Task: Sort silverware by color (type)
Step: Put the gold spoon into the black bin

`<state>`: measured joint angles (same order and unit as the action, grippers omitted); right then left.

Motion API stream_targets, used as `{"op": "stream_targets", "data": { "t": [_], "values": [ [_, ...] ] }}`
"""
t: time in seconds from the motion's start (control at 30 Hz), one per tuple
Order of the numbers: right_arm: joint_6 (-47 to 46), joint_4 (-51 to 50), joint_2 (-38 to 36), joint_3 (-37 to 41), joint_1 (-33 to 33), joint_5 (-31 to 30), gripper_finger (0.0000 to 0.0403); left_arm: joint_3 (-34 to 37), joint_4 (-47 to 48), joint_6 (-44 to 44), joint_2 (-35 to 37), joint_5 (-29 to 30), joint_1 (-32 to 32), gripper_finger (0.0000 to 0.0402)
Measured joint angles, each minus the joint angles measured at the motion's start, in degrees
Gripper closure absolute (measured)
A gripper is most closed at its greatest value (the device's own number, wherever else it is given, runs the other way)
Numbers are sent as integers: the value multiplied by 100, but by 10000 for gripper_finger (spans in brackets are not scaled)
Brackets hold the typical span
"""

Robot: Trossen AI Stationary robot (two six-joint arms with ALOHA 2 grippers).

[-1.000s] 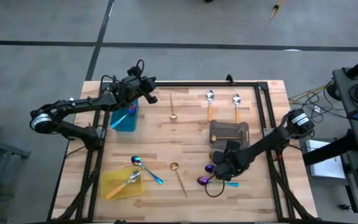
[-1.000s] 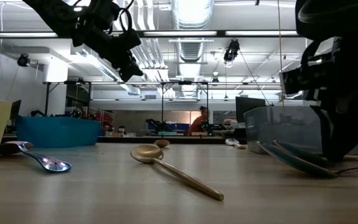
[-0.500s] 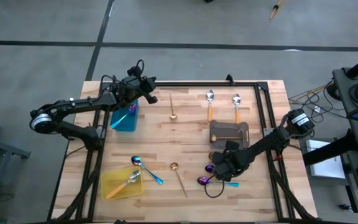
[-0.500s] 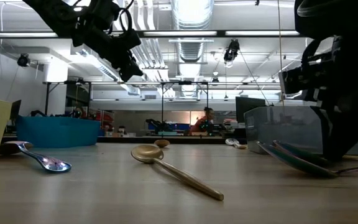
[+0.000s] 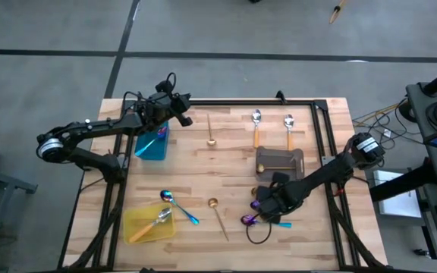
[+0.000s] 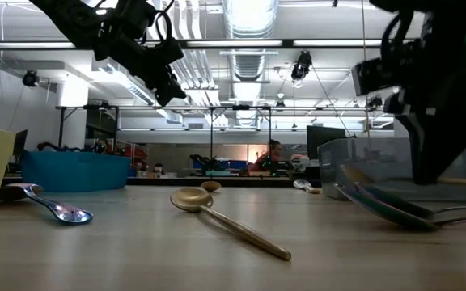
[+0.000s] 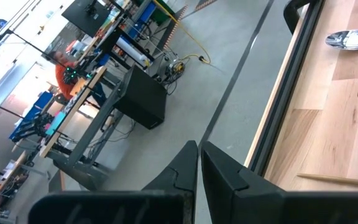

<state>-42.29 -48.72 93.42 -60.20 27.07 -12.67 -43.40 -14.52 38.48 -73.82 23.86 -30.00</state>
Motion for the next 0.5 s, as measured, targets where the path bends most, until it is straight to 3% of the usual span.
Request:
{"op": "stream_targets", "data": {
  "t": [0.2, 0.5],
  "values": [
    [488, -60, -14, -680, -153, -42, 391, 0, -2, 0, 0, 0, 0, 397],
    [1030, -153, -20, -1882, -1083, -87, 391, 0, -2, 0, 0, 0, 0, 397]
  ]
}}
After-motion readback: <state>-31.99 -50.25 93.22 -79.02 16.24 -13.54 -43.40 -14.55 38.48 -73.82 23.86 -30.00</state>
